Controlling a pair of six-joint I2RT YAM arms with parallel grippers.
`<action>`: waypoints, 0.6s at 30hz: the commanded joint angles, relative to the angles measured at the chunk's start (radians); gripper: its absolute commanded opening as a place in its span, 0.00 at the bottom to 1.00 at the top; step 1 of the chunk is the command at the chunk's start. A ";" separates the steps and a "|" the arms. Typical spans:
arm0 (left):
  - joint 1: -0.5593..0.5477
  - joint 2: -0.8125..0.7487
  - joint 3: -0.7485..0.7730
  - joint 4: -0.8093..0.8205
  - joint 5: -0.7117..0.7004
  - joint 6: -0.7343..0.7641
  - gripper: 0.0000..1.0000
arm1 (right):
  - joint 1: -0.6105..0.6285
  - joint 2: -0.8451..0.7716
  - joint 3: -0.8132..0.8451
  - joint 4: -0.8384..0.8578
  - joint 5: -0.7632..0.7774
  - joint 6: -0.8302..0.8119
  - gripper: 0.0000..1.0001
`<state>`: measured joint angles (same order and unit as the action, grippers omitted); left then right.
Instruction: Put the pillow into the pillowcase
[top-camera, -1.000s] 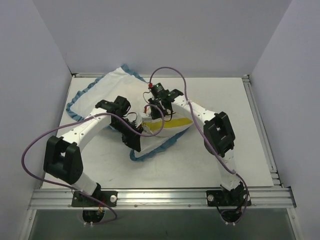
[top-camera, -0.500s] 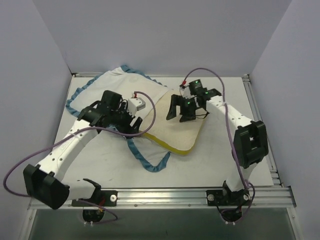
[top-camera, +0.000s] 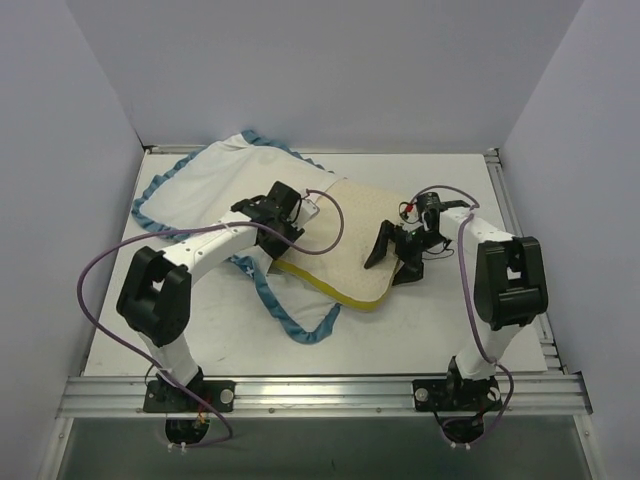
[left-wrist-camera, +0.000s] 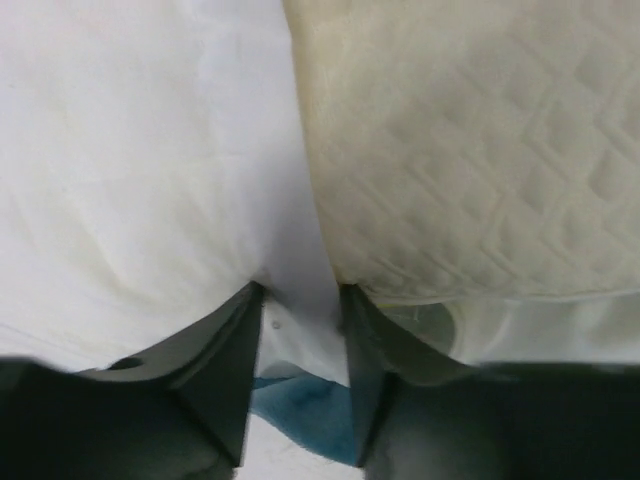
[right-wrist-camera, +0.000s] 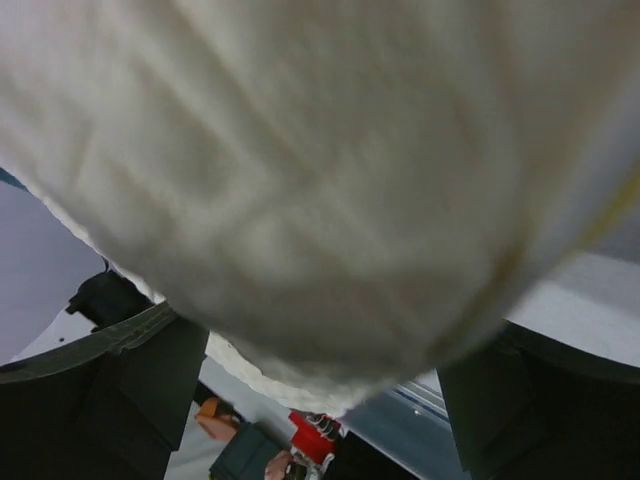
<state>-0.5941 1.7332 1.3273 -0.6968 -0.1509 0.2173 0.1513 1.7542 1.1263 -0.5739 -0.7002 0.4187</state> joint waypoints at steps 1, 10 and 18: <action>-0.004 0.043 0.081 0.016 -0.084 0.070 0.40 | 0.034 0.046 0.004 0.051 -0.186 0.066 0.87; -0.050 0.049 0.317 -0.119 0.743 0.021 0.00 | 0.095 -0.030 -0.114 0.715 -0.453 0.542 0.00; -0.020 0.100 0.491 -0.092 1.015 -0.122 0.00 | 0.237 -0.023 -0.243 1.431 -0.266 1.058 0.00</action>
<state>-0.6064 1.8385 1.8187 -0.8406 0.5762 0.1665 0.3267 1.7252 0.9104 0.5053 -0.9909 1.2839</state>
